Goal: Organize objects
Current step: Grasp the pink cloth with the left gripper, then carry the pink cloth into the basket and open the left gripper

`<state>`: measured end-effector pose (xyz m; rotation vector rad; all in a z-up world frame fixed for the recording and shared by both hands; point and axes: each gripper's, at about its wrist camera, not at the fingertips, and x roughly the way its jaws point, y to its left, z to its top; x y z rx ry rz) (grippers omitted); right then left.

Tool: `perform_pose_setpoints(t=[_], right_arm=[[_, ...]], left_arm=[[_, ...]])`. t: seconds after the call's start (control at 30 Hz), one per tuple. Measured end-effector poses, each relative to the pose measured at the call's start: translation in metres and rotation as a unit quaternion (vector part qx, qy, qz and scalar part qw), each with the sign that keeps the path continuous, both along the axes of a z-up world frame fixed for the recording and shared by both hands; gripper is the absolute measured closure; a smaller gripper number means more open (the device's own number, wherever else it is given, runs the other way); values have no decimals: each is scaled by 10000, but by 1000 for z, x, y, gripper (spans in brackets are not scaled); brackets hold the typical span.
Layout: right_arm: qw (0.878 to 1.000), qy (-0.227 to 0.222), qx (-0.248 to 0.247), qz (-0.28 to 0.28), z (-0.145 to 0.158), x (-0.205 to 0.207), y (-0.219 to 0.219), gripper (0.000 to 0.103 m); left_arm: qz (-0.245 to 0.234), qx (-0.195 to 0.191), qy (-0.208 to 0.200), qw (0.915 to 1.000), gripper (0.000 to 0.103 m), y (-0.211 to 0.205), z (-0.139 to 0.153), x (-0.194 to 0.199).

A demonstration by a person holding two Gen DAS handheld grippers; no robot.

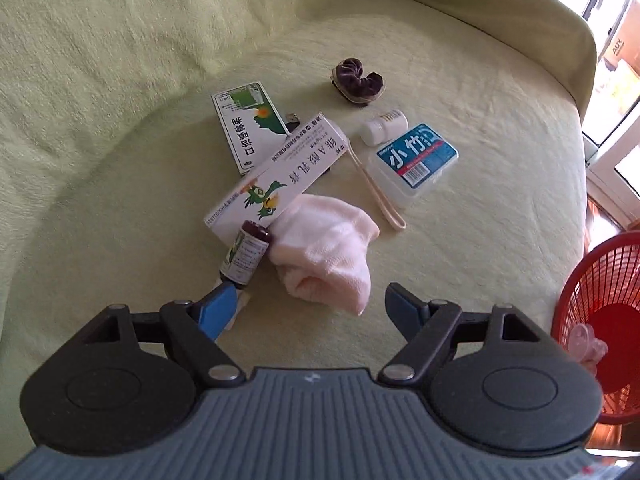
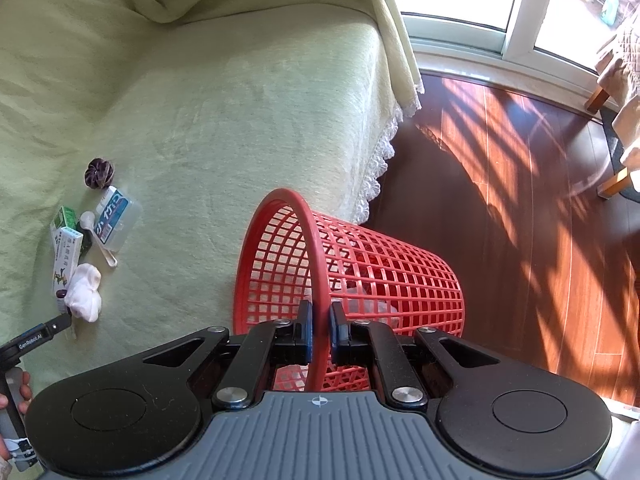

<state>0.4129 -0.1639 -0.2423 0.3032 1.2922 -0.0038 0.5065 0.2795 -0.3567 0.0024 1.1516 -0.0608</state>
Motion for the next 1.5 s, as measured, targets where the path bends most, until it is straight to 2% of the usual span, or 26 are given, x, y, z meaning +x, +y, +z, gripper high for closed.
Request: perform_pose_setpoints(t=[0.13, 0.23, 0.3, 0.37, 0.4, 0.53, 0.6, 0.83, 0.97, 1.13, 1.33, 1.5], right_arm=[[10000, -17, -52, -7, 1, 1, 4, 98], [10000, -14, -80, -35, 1, 1, 6, 98], [9999, -8, -96, -50, 1, 1, 6, 98], [9999, -4, -106, -61, 1, 1, 6, 98], [9999, -3, -104, -67, 1, 1, 6, 98], [9999, -11, -107, -79, 1, 1, 6, 98], [9999, -6, -109, -74, 1, 0, 6, 98], [10000, -12, -67, -41, 1, -1, 5, 98], [10000, -20, -36, -23, 0, -3, 3, 98], [10000, -37, 4, -27, -1, -4, 0, 98], [10000, -56, 41, -31, -2, -5, -2, 98], [9999, -85, 64, -37, -1, -4, -3, 98]], left_arm=[[33, -86, 112, 9999, 25, -8, -15, 17], [221, -113, 249, 9994, 29, -10, -30, 29], [362, -126, 326, 9987, 40, -10, -38, 35], [401, -106, 377, 9984, 46, -9, -42, 38], [382, -107, 388, 9985, 54, -8, -43, 38], [218, -111, 372, 9990, 66, -8, -37, 31], [97, -48, 366, 9993, 77, -11, -31, 26], [-143, -57, 491, 9987, 79, -24, -12, -5], [-301, -192, 537, 9979, 79, -32, 4, -28], [-609, -568, 568, 9949, 79, -58, 24, -52], [-1032, -1006, 579, 9879, 79, -106, 34, -63], [-1456, -1435, 627, 9769, 79, -153, 35, -63]])
